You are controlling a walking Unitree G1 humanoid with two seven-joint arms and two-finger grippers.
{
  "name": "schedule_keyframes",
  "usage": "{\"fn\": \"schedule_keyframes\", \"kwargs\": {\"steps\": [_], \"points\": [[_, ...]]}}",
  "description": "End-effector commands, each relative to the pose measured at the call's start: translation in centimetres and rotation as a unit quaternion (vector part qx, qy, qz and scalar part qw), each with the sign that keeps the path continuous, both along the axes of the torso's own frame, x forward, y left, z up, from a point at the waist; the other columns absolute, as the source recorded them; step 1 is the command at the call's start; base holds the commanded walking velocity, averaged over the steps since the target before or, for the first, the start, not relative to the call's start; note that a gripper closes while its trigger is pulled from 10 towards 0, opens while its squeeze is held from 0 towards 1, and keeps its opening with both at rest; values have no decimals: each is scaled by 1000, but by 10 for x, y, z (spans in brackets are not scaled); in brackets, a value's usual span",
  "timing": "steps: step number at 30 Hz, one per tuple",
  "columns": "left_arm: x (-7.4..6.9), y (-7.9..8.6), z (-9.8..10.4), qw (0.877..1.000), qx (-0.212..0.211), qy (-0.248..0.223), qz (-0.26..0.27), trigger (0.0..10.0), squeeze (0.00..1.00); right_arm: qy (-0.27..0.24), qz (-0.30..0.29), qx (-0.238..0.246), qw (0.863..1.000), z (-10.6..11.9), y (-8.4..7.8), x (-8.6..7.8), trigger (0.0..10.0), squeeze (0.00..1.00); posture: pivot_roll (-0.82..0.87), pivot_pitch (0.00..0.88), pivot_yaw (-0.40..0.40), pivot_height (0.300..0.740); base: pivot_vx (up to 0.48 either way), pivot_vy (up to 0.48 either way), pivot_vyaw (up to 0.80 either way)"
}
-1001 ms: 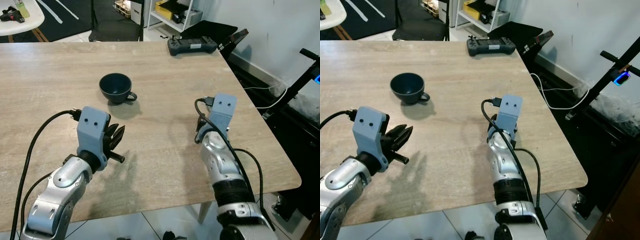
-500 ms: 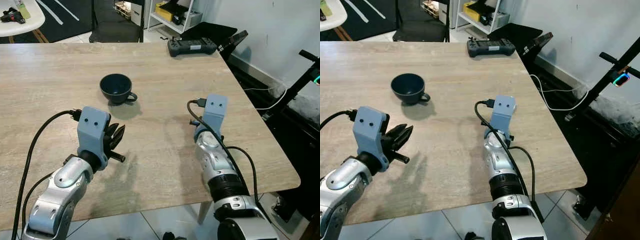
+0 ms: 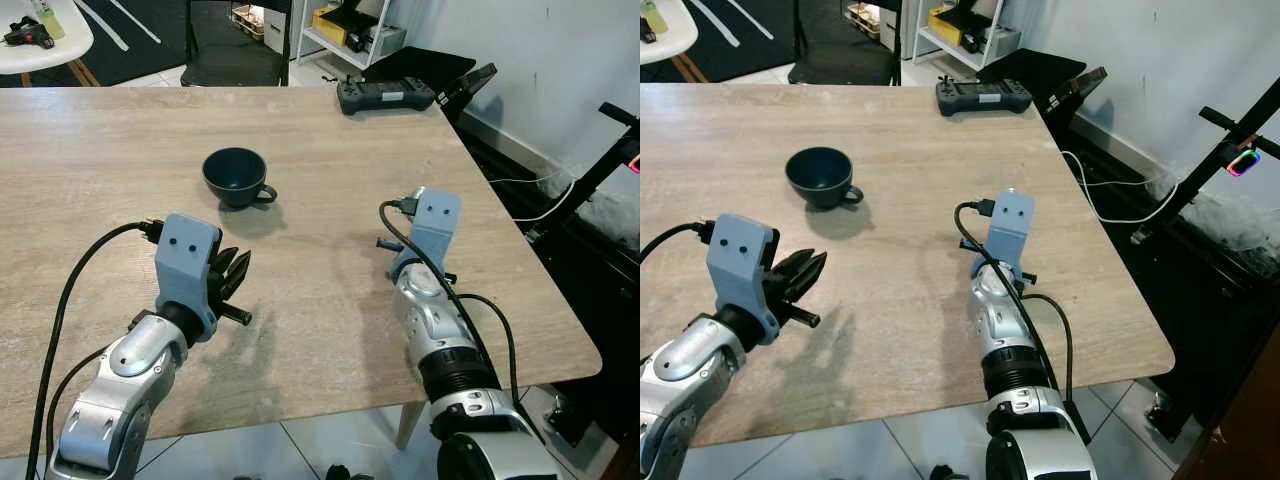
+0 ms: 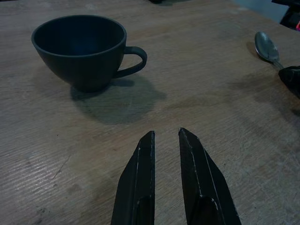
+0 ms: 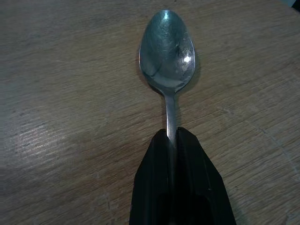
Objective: Setting the table
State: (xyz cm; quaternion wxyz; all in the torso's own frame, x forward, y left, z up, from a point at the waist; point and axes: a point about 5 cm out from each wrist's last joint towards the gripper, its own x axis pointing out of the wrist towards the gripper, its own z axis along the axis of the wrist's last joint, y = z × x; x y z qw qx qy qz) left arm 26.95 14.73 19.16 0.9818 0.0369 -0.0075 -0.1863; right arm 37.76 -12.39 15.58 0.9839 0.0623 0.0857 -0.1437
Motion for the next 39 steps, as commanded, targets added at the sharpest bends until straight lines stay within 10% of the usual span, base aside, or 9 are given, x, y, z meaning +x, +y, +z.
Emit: {"fn": "schedule_keyframes", "kwargs": {"steps": [1, 13, 39], "points": [[-1, -2, -4, 1000, 4, 6, -3, 10000, 0, 0, 3, 23, 1000, -7, -5, -5, 10000, 0, 116, 128, -8, 740, 0, 0, 0], [-10, 4, 9, 1000, 1, -15, -28, 10000, 0, -196, 27, 18, 980, 54, -29, -38, 10000, 0, 106, 134, -6, 740, 0, 0, 0], [9, -9, 0, 995, -44, 0, 93, 10000, 0, -182, -1, 24, 983, 49, -45, -47, 10000, 0, 101, 124, 10, 740, 0, 0, 0]]}}
